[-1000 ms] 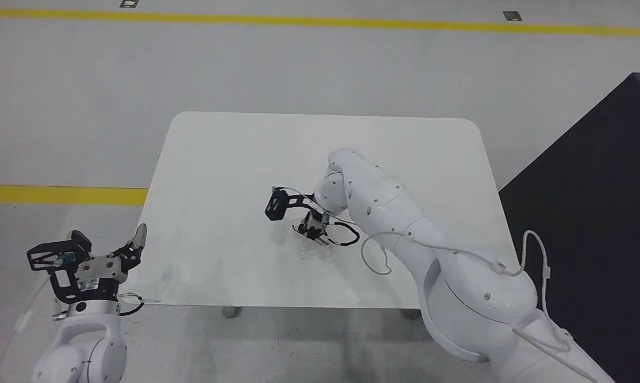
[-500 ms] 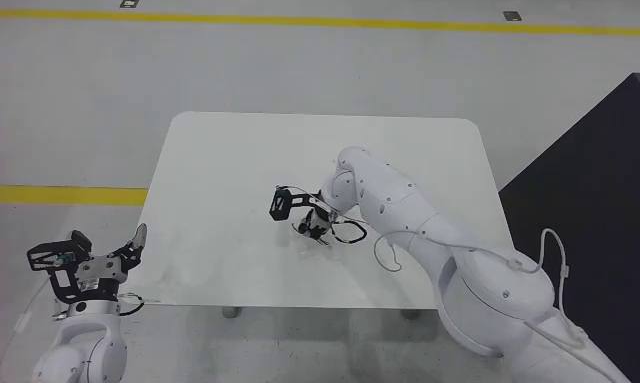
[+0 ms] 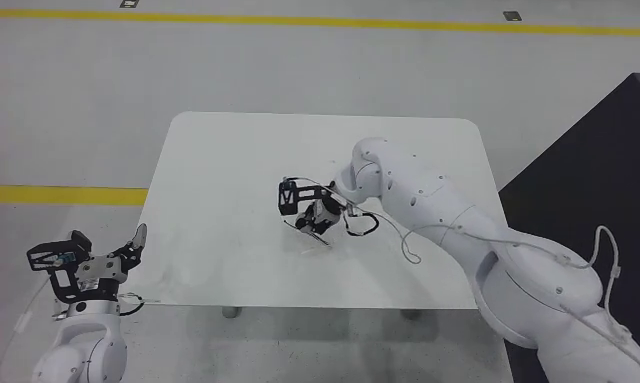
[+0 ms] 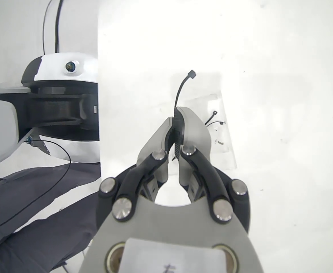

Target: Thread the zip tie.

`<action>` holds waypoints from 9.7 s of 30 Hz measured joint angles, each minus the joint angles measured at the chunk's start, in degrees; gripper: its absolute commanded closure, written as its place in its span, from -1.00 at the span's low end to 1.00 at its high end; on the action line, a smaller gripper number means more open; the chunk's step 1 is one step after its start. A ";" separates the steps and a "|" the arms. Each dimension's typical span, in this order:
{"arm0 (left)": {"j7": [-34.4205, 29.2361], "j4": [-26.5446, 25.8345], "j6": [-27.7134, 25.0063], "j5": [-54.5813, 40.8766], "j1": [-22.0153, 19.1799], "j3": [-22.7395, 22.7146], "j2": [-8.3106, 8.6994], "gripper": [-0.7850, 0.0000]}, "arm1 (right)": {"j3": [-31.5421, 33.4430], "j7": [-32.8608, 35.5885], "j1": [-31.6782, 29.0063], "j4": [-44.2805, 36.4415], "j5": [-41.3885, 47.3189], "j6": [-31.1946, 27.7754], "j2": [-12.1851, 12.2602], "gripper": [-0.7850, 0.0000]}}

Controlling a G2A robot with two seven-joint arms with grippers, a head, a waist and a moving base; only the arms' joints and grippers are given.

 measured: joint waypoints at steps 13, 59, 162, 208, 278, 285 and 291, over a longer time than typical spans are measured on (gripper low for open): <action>0.00 0.00 0.00 0.00 0.00 0.00 0.00 -1.00 | 0.12 0.21 -0.98 -19.27 12.24 0.14 14.09 1.00; 0.00 0.00 0.00 0.00 0.00 0.00 0.00 -1.00 | 14.66 -0.70 -9.40 -45.82 18.41 0.13 24.35 1.00; 0.00 0.00 0.00 0.00 0.00 0.00 0.00 -1.00 | 22.77 -43.96 -8.27 -61.51 -11.84 0.13 26.17 1.00; 0.00 0.00 0.00 0.00 0.00 0.00 0.00 -1.00 | 31.10 -18.51 -17.74 -81.68 7.77 20.99 29.76 1.00; -3.79 -7.60 -4.60 0.80 1.89 1.97 0.01 -1.00 | 65.88 15.08 -44.81 -56.55 34.70 16.75 41.00 1.00; -18.78 -20.26 -5.37 11.36 -5.39 14.52 -0.12 -1.00 | 65.88 15.08 -44.81 -56.55 34.70 16.75 41.00 1.00; -34.08 -18.67 -2.59 22.97 -16.89 29.08 -1.16 -1.00 | 65.88 15.08 -44.81 -56.55 34.70 16.75 41.00 1.00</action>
